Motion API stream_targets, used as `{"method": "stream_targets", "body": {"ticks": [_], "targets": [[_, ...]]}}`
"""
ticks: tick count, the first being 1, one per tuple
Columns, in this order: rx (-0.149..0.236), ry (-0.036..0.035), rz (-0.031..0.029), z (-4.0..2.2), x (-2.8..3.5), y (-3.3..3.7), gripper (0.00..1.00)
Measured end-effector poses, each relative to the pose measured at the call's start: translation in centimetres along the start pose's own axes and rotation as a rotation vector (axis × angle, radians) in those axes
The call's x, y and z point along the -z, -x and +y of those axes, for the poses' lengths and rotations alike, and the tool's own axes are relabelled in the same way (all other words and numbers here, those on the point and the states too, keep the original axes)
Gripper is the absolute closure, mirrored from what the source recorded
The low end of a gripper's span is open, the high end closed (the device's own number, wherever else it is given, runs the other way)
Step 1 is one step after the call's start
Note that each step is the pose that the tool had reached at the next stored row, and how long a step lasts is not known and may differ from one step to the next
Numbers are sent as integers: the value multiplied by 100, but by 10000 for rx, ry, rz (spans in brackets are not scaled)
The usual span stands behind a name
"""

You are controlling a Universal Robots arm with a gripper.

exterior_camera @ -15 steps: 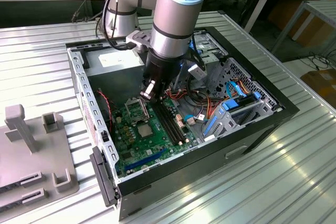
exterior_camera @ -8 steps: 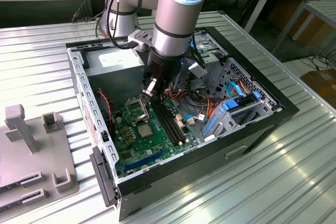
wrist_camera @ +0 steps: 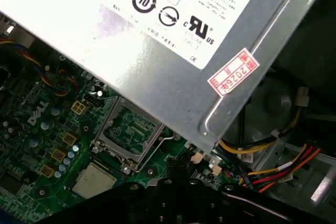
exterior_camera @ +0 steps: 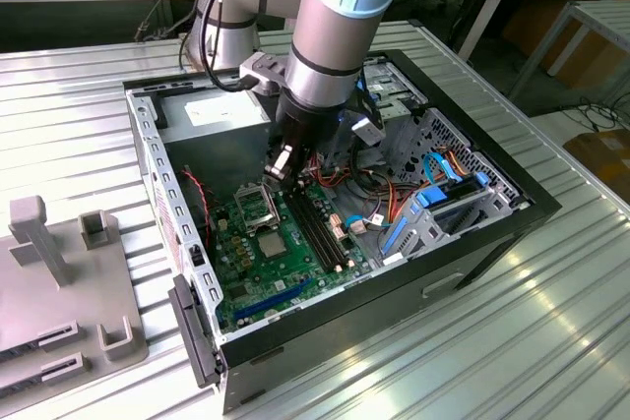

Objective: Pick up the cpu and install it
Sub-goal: 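Close the cpu cover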

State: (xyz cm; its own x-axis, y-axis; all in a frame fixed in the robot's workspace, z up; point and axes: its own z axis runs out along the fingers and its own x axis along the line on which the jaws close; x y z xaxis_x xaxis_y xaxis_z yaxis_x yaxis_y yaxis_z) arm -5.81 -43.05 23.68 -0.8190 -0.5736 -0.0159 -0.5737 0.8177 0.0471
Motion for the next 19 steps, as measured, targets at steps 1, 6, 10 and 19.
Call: {"method": "stream_targets", "body": {"ticks": [1, 6, 10, 19], "targets": [[116, 4, 4, -1, -8, 0, 89], [1017, 16, 48, -4, -28, 1, 89], [1093, 15, 47, -14, -60, 18, 89], [1101, 56, 5, 55, -152, 71, 89]]}}
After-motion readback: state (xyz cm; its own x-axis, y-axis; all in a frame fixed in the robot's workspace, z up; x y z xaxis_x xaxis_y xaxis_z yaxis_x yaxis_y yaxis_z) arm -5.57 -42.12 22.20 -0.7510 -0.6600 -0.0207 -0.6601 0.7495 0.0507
